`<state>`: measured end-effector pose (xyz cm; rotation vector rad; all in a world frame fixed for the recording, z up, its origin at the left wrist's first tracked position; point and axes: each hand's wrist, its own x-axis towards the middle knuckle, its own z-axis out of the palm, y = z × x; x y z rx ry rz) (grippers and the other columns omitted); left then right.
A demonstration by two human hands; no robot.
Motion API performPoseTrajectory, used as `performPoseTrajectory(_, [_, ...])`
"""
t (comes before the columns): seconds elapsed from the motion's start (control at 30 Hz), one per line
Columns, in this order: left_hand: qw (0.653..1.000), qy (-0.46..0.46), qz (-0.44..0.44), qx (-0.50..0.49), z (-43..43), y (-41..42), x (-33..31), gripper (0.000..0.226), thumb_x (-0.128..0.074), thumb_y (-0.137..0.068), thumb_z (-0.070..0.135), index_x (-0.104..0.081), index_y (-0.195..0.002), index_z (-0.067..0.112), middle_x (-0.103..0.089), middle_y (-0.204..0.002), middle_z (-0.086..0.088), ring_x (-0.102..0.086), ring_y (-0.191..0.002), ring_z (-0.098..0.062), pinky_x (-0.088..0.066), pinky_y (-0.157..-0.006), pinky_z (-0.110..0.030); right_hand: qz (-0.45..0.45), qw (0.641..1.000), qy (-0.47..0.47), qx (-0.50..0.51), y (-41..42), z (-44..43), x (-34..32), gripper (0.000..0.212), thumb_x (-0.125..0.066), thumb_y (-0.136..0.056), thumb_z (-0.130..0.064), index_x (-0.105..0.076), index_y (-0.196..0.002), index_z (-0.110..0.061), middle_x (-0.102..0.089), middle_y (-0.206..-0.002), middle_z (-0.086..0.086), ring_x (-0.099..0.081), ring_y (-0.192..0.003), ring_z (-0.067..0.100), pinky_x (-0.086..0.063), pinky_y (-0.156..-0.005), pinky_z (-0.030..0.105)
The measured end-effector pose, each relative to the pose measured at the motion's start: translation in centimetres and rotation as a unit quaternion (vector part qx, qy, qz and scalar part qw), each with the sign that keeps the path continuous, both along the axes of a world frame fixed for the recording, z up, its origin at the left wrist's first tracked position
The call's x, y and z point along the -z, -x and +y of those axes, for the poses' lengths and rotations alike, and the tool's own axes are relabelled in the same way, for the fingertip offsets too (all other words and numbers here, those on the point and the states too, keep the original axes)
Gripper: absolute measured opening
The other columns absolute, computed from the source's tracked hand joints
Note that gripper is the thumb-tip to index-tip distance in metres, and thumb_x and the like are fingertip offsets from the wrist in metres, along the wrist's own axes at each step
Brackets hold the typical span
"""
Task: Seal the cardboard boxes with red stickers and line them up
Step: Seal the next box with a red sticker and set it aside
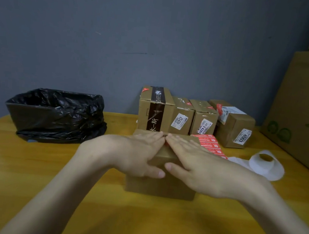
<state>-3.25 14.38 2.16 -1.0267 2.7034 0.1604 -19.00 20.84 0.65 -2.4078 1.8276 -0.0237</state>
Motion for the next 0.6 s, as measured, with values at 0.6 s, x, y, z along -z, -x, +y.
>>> performPoseTrajectory(0.6, [0.985,0.097,0.097,-0.100,0.0,-1.6,0.7,0.069,-0.047,-0.090,0.052,-0.021,-0.147,0.023,-0.022,-0.154,-0.001,-0.019,-0.141,-0.019,-0.017,-0.113,-0.033,-0.077,0.989,0.060,0.114,1.7,0.4,0.7,0.065,-0.036,-0.095,-0.049,-0.014,-0.149,-0.020,0.001,-0.158,-0.005,-0.002,-0.145,0.014,-0.016,-0.115,0.033])
